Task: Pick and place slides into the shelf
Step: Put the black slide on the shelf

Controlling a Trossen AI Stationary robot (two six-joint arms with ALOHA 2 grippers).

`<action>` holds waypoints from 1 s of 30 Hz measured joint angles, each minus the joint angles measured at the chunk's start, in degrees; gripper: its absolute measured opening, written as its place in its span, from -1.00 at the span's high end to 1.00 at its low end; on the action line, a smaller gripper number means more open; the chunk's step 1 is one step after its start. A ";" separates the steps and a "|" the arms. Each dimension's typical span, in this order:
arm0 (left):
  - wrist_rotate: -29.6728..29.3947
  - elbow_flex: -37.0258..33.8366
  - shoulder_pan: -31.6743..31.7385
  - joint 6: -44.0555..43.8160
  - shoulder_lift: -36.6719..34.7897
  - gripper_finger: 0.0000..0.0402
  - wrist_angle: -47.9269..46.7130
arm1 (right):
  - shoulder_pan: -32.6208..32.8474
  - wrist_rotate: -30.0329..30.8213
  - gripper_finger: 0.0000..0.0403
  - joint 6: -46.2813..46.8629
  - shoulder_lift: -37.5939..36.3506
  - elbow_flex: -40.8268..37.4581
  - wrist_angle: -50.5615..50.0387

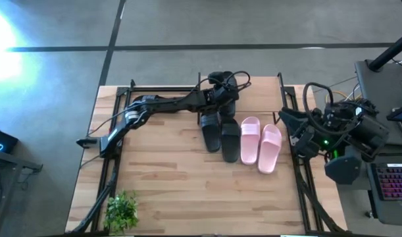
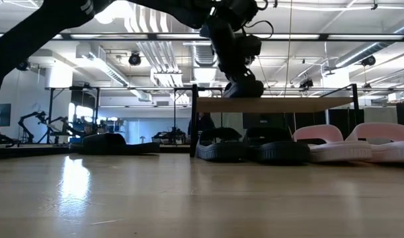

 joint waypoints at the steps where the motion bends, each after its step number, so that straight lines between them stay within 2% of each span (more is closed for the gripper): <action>1: 0.10 -0.06 0.13 -0.02 0.00 0.90 0.35 | 0.00 -0.02 0.04 0.00 0.00 -0.02 0.00; 9: -1.07 0.22 0.39 0.49 0.00 0.36 3.72 | 0.00 -1.29 0.04 0.09 0.19 -0.13 -0.02; 14: -1.27 0.25 -1.17 0.54 -1.36 0.13 -1.06 | 0.00 -1.49 0.04 0.15 0.33 -0.20 0.00; 19: -8.33 -0.35 -3.89 0.11 -2.56 0.06 -4.14 | 0.00 -1.53 0.04 0.11 0.37 -0.20 -0.01; 22: -8.97 -0.42 -5.53 0.12 -3.92 0.06 -5.57 | 0.00 -1.53 0.04 -0.31 0.37 -0.22 -0.11; 25: -8.89 -0.42 -7.18 -0.38 -6.47 0.06 -10.90 | 0.00 -1.51 0.04 -0.35 0.32 -0.24 -0.20; 27: -8.79 -0.42 -8.69 -4.60 -8.95 0.06 -17.59 | 0.00 -1.51 0.04 -0.35 0.24 -0.24 -0.23; 30: -4.87 -0.42 -11.50 -17.93 -14.47 0.06 -28.69 | 0.00 -1.47 0.04 -0.49 0.13 -0.24 -0.31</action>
